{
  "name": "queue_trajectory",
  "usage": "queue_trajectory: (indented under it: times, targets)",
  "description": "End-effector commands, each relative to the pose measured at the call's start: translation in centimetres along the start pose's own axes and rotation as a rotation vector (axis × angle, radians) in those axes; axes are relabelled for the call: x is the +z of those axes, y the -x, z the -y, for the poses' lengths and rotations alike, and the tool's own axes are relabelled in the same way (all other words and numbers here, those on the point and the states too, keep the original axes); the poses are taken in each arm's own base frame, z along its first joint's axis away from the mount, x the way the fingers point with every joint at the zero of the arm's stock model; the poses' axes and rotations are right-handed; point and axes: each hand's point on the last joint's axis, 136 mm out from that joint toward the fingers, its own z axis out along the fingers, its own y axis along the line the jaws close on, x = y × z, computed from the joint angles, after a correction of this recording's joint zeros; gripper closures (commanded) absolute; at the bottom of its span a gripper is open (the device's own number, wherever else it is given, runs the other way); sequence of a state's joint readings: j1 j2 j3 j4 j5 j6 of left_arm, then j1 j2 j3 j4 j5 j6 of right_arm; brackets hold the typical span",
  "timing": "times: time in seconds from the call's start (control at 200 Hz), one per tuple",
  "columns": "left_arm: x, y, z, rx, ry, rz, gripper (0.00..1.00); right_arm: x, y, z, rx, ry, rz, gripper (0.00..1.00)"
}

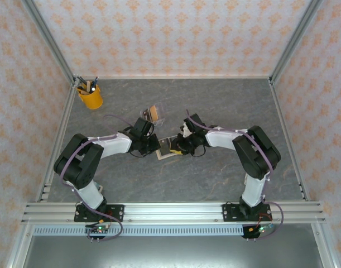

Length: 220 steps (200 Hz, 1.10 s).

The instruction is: Take the credit cards out of the card holder

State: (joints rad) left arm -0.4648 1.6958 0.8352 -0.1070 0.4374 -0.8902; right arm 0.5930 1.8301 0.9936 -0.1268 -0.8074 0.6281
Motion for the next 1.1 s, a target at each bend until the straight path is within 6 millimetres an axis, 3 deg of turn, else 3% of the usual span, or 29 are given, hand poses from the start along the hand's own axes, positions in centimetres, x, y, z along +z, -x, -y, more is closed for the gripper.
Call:
queue_trajectory:
  times: [0.0,0.34,1.096]
  targets:
    - [1.3,-2.1,-4.4,-0.041,0.152,-0.075,0.91,0.5,0.2,0.3,0.002,-0.005,-0.001,0.77]
    - [1.3,-2.1,-4.4,-0.039,0.154,-0.075,0.91,0.4,0.4,1.5,-0.018,-0.075,0.027,0.74]
    - [1.3,-2.3,-4.4,-0.045,0.146,-0.080,0.93,0.9,1.0,-2.0,-0.022,0.125,0.025,0.86]
